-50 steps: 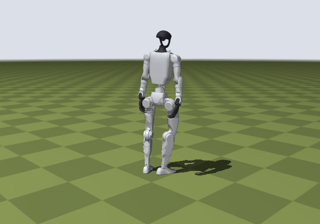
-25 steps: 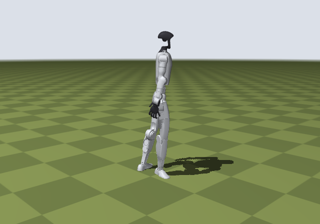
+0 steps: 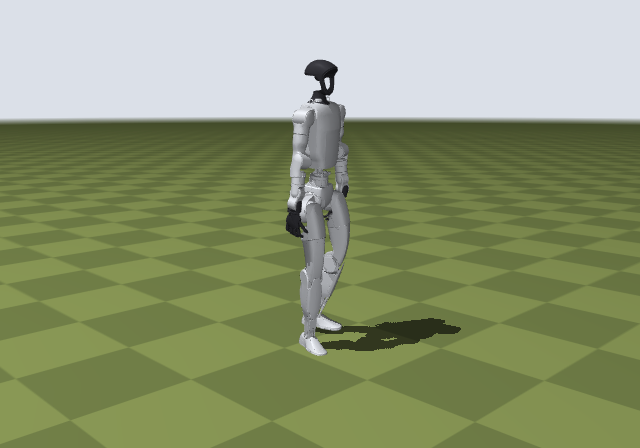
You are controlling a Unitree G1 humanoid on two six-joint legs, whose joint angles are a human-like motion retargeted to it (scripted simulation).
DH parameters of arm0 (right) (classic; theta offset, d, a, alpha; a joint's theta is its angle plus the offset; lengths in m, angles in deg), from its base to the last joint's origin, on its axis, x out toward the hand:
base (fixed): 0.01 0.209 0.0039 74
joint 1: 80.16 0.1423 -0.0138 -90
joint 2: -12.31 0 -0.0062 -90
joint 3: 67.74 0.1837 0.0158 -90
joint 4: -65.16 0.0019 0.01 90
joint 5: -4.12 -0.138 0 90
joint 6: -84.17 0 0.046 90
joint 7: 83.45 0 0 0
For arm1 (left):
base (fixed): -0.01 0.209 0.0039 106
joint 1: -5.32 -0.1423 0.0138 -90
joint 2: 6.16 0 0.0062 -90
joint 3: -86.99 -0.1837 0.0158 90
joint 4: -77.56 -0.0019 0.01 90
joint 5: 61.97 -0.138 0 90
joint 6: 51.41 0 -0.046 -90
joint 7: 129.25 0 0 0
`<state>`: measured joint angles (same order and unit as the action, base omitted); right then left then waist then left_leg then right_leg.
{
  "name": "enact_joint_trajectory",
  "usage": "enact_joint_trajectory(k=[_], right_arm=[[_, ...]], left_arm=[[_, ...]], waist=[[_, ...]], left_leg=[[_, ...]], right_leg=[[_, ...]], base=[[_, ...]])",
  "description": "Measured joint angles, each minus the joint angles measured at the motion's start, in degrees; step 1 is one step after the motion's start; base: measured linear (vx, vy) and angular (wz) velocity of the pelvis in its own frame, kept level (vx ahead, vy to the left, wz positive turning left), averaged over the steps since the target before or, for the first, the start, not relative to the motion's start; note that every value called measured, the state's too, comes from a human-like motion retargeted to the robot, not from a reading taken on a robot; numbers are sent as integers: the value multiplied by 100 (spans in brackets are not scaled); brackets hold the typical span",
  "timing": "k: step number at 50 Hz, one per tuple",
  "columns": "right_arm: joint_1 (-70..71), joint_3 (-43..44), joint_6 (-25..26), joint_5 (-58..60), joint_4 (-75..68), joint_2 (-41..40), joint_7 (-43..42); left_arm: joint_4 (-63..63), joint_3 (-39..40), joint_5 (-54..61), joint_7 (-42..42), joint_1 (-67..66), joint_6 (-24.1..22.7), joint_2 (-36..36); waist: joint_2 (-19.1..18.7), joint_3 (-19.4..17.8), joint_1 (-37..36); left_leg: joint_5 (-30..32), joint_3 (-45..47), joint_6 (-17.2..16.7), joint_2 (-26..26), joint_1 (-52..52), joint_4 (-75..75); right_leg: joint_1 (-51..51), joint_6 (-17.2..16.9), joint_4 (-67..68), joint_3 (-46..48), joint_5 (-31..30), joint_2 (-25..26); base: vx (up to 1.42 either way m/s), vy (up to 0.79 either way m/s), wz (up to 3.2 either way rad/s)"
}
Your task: In place motions
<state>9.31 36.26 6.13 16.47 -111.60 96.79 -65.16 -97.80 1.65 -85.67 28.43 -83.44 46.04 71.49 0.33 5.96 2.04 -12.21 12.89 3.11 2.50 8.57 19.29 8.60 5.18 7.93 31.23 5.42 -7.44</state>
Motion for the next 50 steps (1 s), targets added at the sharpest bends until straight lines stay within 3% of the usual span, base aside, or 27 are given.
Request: enact_joint_trajectory(k=[2, 3, 5, 7, 10, 18, 26, 37, 39, 41, 43, 45, 50], right_arm=[[31, -62, 0, 39, -3, -13, 23], [48, -98, 7, 55, -24, -17, 35], [76, -163, 37, 107, -91, -23, 62], [99, -257, 59, 143, -148, -56, 56], [74, -370, 19, 127, -207, -92, -32], [3, -509, -52, 92, -516, -144, -415], [-56, -450, -14, -160, -648, -89, -441], [122, -402, 57, -207, -488, 20, -288], [73, -390, 50, -177, -439, 13, -230], [16, -360, 59, -134, -425, 8, -211], [-33, -304, 68, -79, -427, -1, -210], [-76, -302, 64, -34, -431, -12, -193], [-208, -374, 95, 76, -474, -49, -148]], left_arm=[[-47, -118, -151, 30, -8, -21, 25], [-83, -176, -226, 51, -14, -26, 44], [-176, -258, -366, 93, -40, -28, 75], [-266, -226, -472, 139, -82, -15, 114], [-367, -109, -496, 244, -181, 5, 175], [-697, 540, -74, 357, -427, 205, 377], [-595, 575, -119, 295, -433, 242, 586], [-320, 478, -138, 355, -211, 14, 401], [-340, 439, -113, 471, -226, -20, 365], [-375, 406, -76, 554, -269, -32, 325], [-411, 379, -9, 607, -307, -53, 295], [-444, 407, 105, 694, -342, -70, 278], [-515, 614, 415, 870, -428, -83, 304]], waist=[[-221, -48, -28], [-301, -69, -10], [-392, -51, 168], [-443, 23, 451], [-522, 4, 568], [-537, 179, 528], [-502, 151, 578], [-386, -264, 131], [-326, -238, 66], [-254, -175, -39], [-204, -109, -18], [-120, -65, 42], [212, 79, 75]], left_leg=[[191, -395, -376, -59, 47, -620], [416, -527, -408, -106, 62, -884], [509, -1674, -462, -491, 60, -983], [184, 557, -648, 343, -159, -917], [332, 102, -580, 97, -393, -1170], [468, 413, -628, 158, -494, -1235], [644, 333, -675, 194, -396, -1226], [1181, 290, -928, 79, 71, -1309], [1096, 657, -950, 132, 88, -1362], [915, 1880, -998, 348, -88, -1416], [798, 2937, -943, 498, -290, -1382], [722, 3373, -770, 594, -392, -1177], [339, 3149, -273, 708, -449, -260]], right_leg=[[-97, 4, -29, -84, 10, 264], [-164, 0, -67, -116, 6, 363], [-265, -11, -168, -130, -33, 430], [-290, -35, -272, -20, -87, 435], [-415, -26, -436, -108, -195, 557], [-237, -42, -352, -569, -333, 607], [-249, -31, -410, -414, -345, 626], [-279, 17, -719, 452, -385, 490], [-294, 20, -834, 804, -405, 435], [-297, 16, -910, 1146, -402, 369], [-318, -13, -943, 1624, -360, 278], [-343, -59, -941, 1982, -301, 142], [-452, -210, -891, 2700, -151, -244]], base=[[15, 7, -81], [15, 8, -48], [16, 8, 2], [15, 8, 9], [13, 7, -42], [9, 3, -48], [-4, -5, 15], [-22, -5, 70], [-18, 0, 158], [-17, 4, 167], [-18, 8, 221], [-15, 8, 232], [-8, 10, 208]])
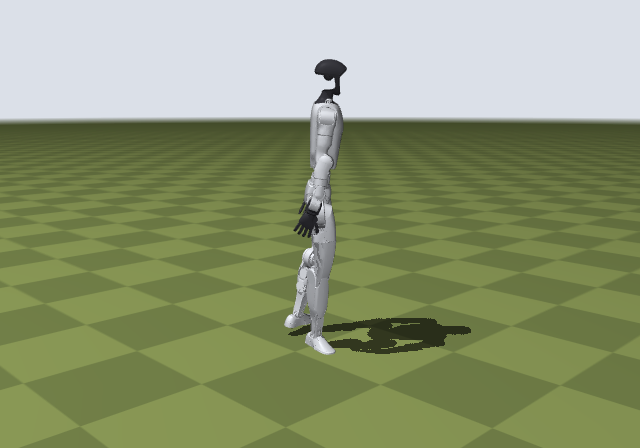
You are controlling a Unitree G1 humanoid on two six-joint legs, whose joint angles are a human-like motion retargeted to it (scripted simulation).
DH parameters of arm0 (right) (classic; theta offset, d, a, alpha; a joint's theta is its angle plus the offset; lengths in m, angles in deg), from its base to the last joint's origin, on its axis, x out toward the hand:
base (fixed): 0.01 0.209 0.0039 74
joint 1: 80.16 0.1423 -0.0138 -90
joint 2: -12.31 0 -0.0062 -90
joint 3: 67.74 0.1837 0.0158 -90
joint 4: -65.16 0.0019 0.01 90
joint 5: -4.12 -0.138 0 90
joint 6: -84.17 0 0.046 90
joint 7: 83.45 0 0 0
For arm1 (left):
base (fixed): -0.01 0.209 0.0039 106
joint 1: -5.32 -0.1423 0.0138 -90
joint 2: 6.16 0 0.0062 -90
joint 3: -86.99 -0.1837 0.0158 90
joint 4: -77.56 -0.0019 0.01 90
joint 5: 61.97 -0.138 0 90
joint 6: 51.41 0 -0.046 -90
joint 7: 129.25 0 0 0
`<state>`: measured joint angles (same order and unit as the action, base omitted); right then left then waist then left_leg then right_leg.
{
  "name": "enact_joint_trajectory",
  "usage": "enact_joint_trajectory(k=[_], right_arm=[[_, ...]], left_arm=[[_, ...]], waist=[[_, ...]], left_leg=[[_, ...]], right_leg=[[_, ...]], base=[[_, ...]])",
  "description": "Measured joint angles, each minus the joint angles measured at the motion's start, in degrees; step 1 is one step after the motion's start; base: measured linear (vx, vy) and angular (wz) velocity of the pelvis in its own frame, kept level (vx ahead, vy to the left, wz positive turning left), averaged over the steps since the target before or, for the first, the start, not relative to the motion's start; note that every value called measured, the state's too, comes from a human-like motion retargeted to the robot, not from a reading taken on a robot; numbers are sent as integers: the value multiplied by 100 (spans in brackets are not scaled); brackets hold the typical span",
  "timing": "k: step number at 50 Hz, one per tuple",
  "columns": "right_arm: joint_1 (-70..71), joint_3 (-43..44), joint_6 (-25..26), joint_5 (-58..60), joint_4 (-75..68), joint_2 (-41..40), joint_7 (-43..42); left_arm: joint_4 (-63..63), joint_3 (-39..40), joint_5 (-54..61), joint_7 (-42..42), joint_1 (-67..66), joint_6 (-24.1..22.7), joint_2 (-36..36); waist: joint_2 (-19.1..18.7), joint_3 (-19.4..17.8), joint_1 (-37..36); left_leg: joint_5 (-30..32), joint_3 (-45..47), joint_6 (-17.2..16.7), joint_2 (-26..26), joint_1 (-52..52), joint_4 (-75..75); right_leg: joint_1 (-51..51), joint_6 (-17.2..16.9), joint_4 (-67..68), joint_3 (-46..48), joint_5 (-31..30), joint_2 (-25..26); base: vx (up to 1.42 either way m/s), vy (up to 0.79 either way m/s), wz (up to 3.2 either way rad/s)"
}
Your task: In place motions
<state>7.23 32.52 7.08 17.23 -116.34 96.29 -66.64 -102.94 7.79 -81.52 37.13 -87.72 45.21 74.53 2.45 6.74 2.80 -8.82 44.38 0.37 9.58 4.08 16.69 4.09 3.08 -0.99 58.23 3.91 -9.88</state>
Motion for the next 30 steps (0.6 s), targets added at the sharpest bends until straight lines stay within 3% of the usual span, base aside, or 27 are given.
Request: enact_joint_trajectory(k=[5, 9, 15, 17, 18, 21, 23, 25, 27, 30], right_arm=[[-166, 122, 45, 89, 30, -43, -11], [-228, 242, 2, 110, 148, -20, 12], [-3, 162, 31, -10, 262, 53, 59], [61, 106, -81, -63, 474, 36, 114], [71, 47, -104, -46, 641, 30, 169], [48, -162, -163, 109, 1080, -20, 169], [35, -271, -276, 210, 1166, -93, 34], [38, -343, -366, 321, 1155, -168, -105], [8, -373, -403, 384, 1103, -207, -223], [-61, -382, -410, 461, 929, -211, -254]], left_arm=[[-88, 152, 190, -69, -120, 43, 12], [-253, 175, 306, -76, -148, 81, 8], [-438, 346, 344, -130, -101, 125, -116], [-371, 272, 417, -117, -65, 64, -122], [-349, 249, 425, -140, -28, 63, -120], [-355, 267, 350, -255, 41, 164, -82], [-401, 249, 359, -286, 54, 203, -34], [-440, 224, 382, -251, 98, 219, 21], [-419, 154, 351, -207, 147, 225, 52], [-302, 77, 253, -232, 168, 217, 73]], waist=[[116, 241, -120], [-261, 380, -168], [-446, 333, -330], [-613, 179, -253], [-742, 79, -173], [-836, -106, 28], [-850, -212, 350], [-825, -341, 595], [-834, -427, 686], [-795, -399, 681]], left_leg=[[-90, 463, 303, -225, -474, -102], [-181, 258, -41, -577, -729, -1057], [108, -901, 44, -784, -313, -1361], [122, -1151, 88, -667, -253, -1326], [128, -1336, 94, -544, -208, -1274], [214, -1584, 136, -436, -84, -1165], [333, -1908, 187, -450, -24, -1139], [483, -2215, 230, -485, -5, -1162], [608, -2419, 256, -490, -12, -1220], [756, -2617, 231, -537, 49, -1296]], right_leg=[[-143, -147, 8, 659, 114, -69], [-277, -250, 3, 1143, 171, 363], [-537, -412, 302, 1817, -50, 304], [-610, -253, 723, 1752, -183, 166], [-555, -164, 1137, 1329, -288, 11], [255, 156, 2837, -1120, -425, -542], [678, 259, 3477, -2451, -593, -519], [940, 72, 3770, -3624, -675, -260], [1005, -142, 3765, -4244, -582, 16], [978, -323, 3386, -4162, -184, 45]], base=[[-2, 25, 190], [1, 30, 165], [-7, 31, 89], [-9, 27, 135], [-6, 21, 138], [-1, 18, 130], [-3, 14, 198], [-6, 5, 193], [0, 5, 162], [9, 1, 128]])
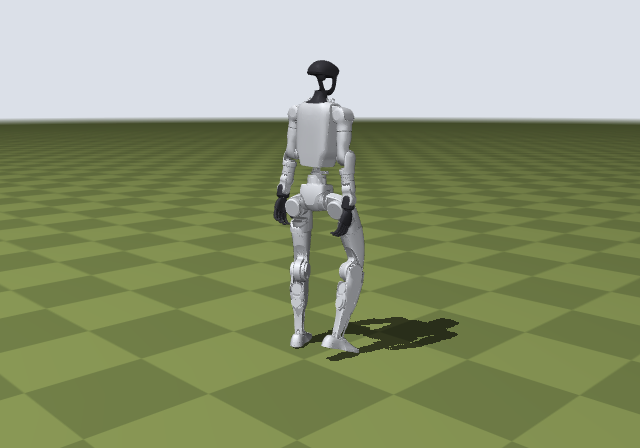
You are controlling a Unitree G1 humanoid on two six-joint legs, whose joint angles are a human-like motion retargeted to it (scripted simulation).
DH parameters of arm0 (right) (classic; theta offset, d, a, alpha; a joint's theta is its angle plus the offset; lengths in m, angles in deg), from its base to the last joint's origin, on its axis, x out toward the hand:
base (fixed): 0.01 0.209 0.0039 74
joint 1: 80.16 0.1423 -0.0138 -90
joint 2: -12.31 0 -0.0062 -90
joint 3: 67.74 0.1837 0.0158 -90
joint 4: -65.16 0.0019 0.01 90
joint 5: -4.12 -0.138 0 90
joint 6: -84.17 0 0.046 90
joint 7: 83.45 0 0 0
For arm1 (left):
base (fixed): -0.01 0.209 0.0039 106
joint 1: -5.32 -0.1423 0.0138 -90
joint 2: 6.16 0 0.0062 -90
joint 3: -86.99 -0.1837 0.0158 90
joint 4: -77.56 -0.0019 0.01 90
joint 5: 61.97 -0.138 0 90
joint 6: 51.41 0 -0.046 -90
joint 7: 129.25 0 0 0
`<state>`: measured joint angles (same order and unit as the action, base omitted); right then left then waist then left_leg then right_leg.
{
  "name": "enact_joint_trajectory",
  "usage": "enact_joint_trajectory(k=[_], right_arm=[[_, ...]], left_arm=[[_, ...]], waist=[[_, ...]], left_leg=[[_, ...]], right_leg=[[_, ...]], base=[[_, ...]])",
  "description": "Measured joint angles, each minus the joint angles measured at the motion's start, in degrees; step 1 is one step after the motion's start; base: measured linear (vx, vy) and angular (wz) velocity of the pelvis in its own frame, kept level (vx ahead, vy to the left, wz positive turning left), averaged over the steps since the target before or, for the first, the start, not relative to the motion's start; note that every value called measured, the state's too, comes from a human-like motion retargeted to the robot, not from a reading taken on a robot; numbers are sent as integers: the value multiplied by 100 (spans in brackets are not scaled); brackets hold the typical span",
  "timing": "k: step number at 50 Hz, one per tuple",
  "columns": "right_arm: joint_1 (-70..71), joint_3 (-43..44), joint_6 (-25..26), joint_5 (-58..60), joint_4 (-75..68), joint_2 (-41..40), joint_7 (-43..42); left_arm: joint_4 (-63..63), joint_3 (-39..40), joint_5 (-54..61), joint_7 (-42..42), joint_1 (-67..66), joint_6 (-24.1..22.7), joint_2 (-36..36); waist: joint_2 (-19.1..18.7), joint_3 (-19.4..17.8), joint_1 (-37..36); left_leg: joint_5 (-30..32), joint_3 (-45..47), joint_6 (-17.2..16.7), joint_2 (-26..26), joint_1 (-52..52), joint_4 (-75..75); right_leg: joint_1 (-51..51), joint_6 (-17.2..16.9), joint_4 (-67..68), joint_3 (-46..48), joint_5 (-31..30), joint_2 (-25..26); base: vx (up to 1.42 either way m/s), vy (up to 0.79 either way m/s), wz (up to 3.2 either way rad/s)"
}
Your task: In place motions
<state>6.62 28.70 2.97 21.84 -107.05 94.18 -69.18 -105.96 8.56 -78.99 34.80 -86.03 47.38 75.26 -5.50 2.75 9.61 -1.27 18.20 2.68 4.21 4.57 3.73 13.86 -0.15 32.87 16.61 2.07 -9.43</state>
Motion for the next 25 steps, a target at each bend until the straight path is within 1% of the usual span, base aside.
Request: enact_joint_trajectory(k=[3, 5, 6, 7, 8, 9, 10, 12, 13, 15, 18, 20, 22, 25], right_arm=[[-30, 25, 82, 45, -322, 56, 108], [-31, 52, 134, 61, -529, 106, 136], [-40, 64, 161, 79, -609, 124, 126], [-54, 70, 185, 98, -683, 137, 113], [-80, 63, 207, 117, -746, 139, 94], [-82, 59, 230, 132, -801, 148, 94], [-73, 57, 254, 144, -852, 161, 103], [-65, 154, 287, 175, -833, 164, 171], [-38, 208, 291, 202, -774, 172, 207], [-40, 251, 237, 269, -603, 186, 203], [-76, 161, 158, 396, -405, 201, 113], [-43, 91, 181, 407, -395, 200, 64], [57, 78, 217, 370, -379, 163, 147], [86, 107, 152, 375, -246, 93, 313]], left_arm=[[119, -75, -43, -90, 14, -24, 9], [172, -93, -25, -67, 37, -77, 12], [182, -84, 1, -24, 38, -108, 12], [183, -73, 26, 5, 33, -137, 16], [169, -58, 49, 7, 16, -163, 28], [147, -41, 52, -30, 18, -170, 42], [119, -23, 46, -87, 28, -168, 56], [55, -78, 60, -110, 55, -143, 40], [6, -114, 118, -77, 105, -152, 24], [-67, -162, 241, 23, 120, -214, -15], [-135, -132, 283, 153, 5, -302, -70], [-140, -96, 271, 249, -90, -342, -99], [-170, -76, 307, 348, -84, -372, -99], [-259, -82, 376, 421, -30, -379, -72]], waist=[[232, 44, -168], [453, 36, -289], [542, 44, -316], [597, 56, -346], [587, 74, -381], [654, 108, -453], [762, 149, -543], [783, 93, -546], [787, 31, -591], [744, -12, -662], [649, 106, -614], [638, 202, -507], [657, 179, -553], [710, 140, -467]], left_leg=[[178, -59, -54, -266, -78, -201], [238, 60, -104, -485, -228, -346], [256, -28, -105, -574, -248, -360], [272, -127, -108, -621, -259, -362], [282, -245, -115, -580, -252, -339], [283, -285, -109, -621, -227, -312], [279, -285, -96, -704, -194, -284], [306, -521, -64, -735, -178, -231], [314, -582, -61, -736, -180, -207], [320, -653, -79, -682, -168, -168], [320, -709, -128, -593, -158, -184], [325, -748, -130, -607, -142, -203], [311, -682, -138, -566, -132, -166], [250, -796, -108, -547, -95, -5]], right_leg=[[-150, -255, -848, 602, 224, -127], [-223, -513, -1449, 899, 237, -133], [-235, -617, -1718, 1047, 172, -109], [-232, -537, -1966, 1155, 100, -48], [-198, -91, -2172, 1184, 16, 86], [-246, -58, -2293, 1130, 38, 78], [-335, -230, -2370, 1035, 112, -3], [-552, -139, -2508, 1477, 139, 93], [-580, -198, -2490, 1310, 148, 132], [-662, -318, -2483, 1472, 150, 92], [-752, -315, -2500, 1843, 213, 62], [-788, -264, -2579, 1889, 278, 165], [-761, -279, -2513, 1736, 364, 186], [-810, -333, -2482, 1814, 448, 111]], base=[[10, 3, 92], [6, 0, 84], [9, -4, 90], [14, -6, 86], [14, -8, 65], [12, -10, 42], [5, -10, 65], [-2, -10, 101], [-5, -9, 81], [-1, -9, 45], [10, -10, 36], [7, -10, 42], [-4, -18, 15], [-1, -16, 34]])
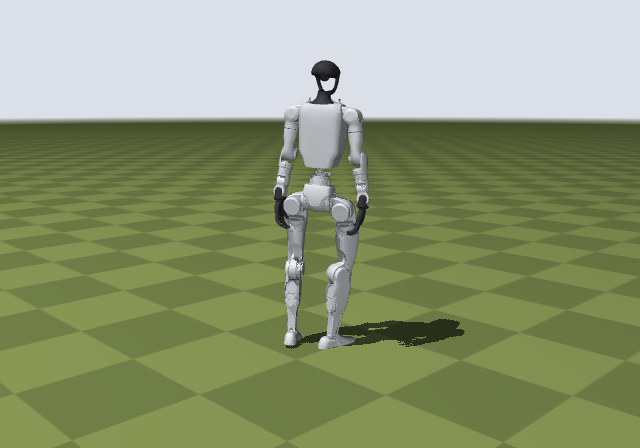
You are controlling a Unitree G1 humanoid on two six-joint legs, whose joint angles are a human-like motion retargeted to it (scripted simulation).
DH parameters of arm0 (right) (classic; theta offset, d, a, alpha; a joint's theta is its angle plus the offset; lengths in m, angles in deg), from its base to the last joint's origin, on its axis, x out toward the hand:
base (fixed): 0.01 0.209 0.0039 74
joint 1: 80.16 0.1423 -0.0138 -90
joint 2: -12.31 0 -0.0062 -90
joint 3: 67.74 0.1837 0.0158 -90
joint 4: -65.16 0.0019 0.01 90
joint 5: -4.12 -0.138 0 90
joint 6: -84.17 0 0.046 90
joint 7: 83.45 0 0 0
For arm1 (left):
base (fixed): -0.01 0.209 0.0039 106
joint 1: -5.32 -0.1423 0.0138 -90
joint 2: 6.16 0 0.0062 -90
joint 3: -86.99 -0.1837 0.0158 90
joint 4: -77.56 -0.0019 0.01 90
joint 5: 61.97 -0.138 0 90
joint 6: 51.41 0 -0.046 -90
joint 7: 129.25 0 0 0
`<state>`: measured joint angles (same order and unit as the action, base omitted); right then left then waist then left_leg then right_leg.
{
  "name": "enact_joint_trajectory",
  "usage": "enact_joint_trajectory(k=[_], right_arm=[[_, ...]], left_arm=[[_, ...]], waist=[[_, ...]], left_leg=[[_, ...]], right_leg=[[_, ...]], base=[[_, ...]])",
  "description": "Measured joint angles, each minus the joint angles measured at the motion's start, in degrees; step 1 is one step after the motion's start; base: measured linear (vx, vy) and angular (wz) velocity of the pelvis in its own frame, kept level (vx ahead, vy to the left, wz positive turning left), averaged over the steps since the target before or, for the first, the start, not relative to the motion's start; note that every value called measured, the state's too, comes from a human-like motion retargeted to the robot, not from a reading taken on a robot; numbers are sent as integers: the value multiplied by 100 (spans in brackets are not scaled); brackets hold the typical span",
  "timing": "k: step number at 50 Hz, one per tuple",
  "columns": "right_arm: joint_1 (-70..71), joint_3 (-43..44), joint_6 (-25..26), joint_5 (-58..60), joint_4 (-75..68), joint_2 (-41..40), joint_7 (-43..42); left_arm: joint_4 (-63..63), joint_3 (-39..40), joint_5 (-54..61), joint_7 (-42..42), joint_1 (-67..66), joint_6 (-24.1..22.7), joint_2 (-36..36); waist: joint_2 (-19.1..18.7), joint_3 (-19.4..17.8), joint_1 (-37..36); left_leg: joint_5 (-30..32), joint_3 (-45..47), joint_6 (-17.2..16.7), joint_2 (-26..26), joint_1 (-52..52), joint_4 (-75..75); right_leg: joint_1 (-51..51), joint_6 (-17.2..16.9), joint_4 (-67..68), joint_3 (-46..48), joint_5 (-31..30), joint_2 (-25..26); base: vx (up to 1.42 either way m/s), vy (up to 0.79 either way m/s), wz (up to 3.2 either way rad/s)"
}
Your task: In place motions
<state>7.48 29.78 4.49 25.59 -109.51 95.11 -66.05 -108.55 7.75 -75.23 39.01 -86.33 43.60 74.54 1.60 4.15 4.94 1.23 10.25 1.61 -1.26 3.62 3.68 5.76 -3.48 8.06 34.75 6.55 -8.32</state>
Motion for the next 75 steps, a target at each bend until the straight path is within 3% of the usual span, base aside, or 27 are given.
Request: enact_joint_trajectory(k=[5, 10, 12, 17, 18, 20, 23, 29, 37, 42, 46, 50, 52, 55, 57, 58, 60, 61, 65, 67, 70, 73, 75], right_arm=[[-17, -28, -51, 161, 175, -40, -39], [26, -29, -28, 290, 288, -1, 6], [18, 7, -18, 260, 289, 14, -31], [97, 89, -9, 86, 344, 45, -19], [135, 115, -18, 76, 389, 51, 3], [217, 150, -30, 113, 510, 59, 58], [266, 13, -21, 110, 694, 37, 57], [400, -186, -8, -369, 631, -72, 144], [363, -45, 27, -837, 496, -176, 1], [527, 229, 94, -1373, 345, -109, -151], [575, 486, 116, -1946, 164, -19, -381], [499, 707, 135, -2259, -75, 33, -472], [358, 811, 154, -2277, -264, 47, -458], [185, 887, 184, -2295, -566, 3, -468], [162, 750, 196, -2222, -709, -74, -458], [192, 702, 203, -2125, -713, -93, -452], [327, 588, 242, -1775, -608, -157, -436], [397, 489, 228, -1518, -450, -190, -402], [547, -8, 77, -848, 89, -206, -278], [607, -247, 33, -583, 304, -187, -271], [701, -407, 8, -308, 495, -187, -306], [727, -384, 9, -360, 490, -178, -289], [697, -302, 19, -472, 383, -163, -263]], left_arm=[[93, -49, 100, -56, 23, 26, -20], [347, -66, 169, -203, 134, -17, -100], [382, -95, 181, -197, 152, -43, -127], [371, -224, 243, -99, 290, -151, -149], [357, -270, 266, -44, 334, -187, -143], [305, -365, 302, 56, 412, -235, -119], [213, -506, 314, 54, 392, -207, -22], [368, -531, 84, 95, 252, -79, 237], [348, -583, -230, -3, -124, 79, 384], [512, -574, -587, -19, -187, 220, 299], [698, -638, -737, -35, -127, 259, 209], [941, -685, -761, -85, 4, 196, 124], [1005, -736, -799, -141, 41, 162, 58], [1045, -790, -751, -135, 81, 120, -64], [1084, -785, -533, -141, 39, 14, -37], [1128, -810, -411, -167, 44, -43, -72], [1156, -763, -215, -243, 91, -85, -109], [1117, -691, -146, -230, 129, -72, -130], [963, -519, -16, -125, 125, -64, -163], [881, -487, -37, -115, 69, -44, -161], [709, -464, -99, -60, 68, 11, -141], [535, -511, -154, -20, 165, 62, -132], [481, -541, -190, -28, 216, 89, -147]], waist=[[148, 168, 60], [391, 104, -291], [384, 77, -438], [277, -283, -823], [256, -341, -722], [132, -384, -350], [-140, -476, 79], [-367, -627, 615], [-525, -367, 661], [-833, -228, 771], [-1005, -95, 819], [-968, -40, 880], [-626, 129, 934], [197, 256, 430], [448, 54, -150], [564, 38, -180], [659, -39, -293], [673, -129, -381], [626, -236, -367], [464, -211, -304], [96, -266, -324], [-130, -358, -387], [-244, -340, -427]], left_leg=[[-153, -16, 338, -64, 390, 704], [-134, -430, 636, -299, 877, 1469], [-80, -996, 448, -453, 910, 1331], [318, -2334, -394, -739, 662, 675], [289, -2053, -327, -701, 585, 605], [75, -372, -290, -159, 391, 390], [116, -158, -414, 6, 247, 175], [-171, 1217, -300, 390, -117, -39], [-695, 3522, -367, 636, -645, -185], [-906, 4691, -525, 543, -893, -265], [-962, 5203, -617, 438, -1080, -171], [-761, 5242, -496, 326, -1414, 96], [-398, 5032, 105, 190, -1486, 626], [221, 4063, 1339, 295, -984, 2491], [366, 3263, 1339, 684, -642, 3803], [409, 2726, 1337, 456, -221, 4054], [352, 1562, 884, -66, 511, 4296], [123, 1403, 849, -75, 658, 4288], [-918, 1490, 768, 249, 704, 3586], [-1215, 1458, 538, 327, 640, 2743], [-1354, 457, -122, 233, 679, 1541], [-1478, -429, -498, 153, 687, 890], [-1104, -569, -618, 151, 636, 639]], right_leg=[[212, -115, 106, -52, 89, -228], [624, -203, 339, -788, 31, -476], [748, -183, 344, -1063, -60, -403], [989, -150, 228, -2215, -533, 46], [1050, -120, 215, -2360, -618, 89], [1258, -18, 273, -2513, -666, 202], [1496, 181, 293, -2724, -604, 521], [1669, 738, 200, -735, 52, 286], [1439, 931, 92, 2182, 992, 184], [923, 745, -256, 4257, 1229, 527], [882, 649, -250, 4348, 1138, 649], [1101, 1113, -180, 3236, 1149, 608], [1058, 1003, -239, 2905, 1224, 255], [955, 667, -146, 2092, 1260, -506], [725, 654, -134, 1539, 1388, -325], [765, 649, -219, 1444, 1300, -465], [820, 673, -292, 1171, 1226, -479], [817, 680, -294, 931, 1182, -440], [780, 619, -227, 410, 1060, -378], [757, 614, -192, 172, 995, -202], [653, 631, -180, -287, 913, 298], [495, 676, -140, -752, 832, 635], [455, 721, -59, -1039, 772, 798]], base=[[-1, -11, 7], [-3, -1, -111], [0, 5, -168], [-5, 5, -226], [-18, 4, -150], [-22, 4, -115], [-21, 2, -213], [-25, -4, -316], [-13, -18, -406], [-1, -7, -359], [17, -4, -263], [29, -5, -144], [49, -9, -67], [45, -9, -207], [45, -24, -308], [14, -1, -196], [1, 4, -195], [7, 0, -258], [16, 7, -211], [24, 12, -205], [19, 13, -212], [22, 15, -180], [27, 17, -144]])
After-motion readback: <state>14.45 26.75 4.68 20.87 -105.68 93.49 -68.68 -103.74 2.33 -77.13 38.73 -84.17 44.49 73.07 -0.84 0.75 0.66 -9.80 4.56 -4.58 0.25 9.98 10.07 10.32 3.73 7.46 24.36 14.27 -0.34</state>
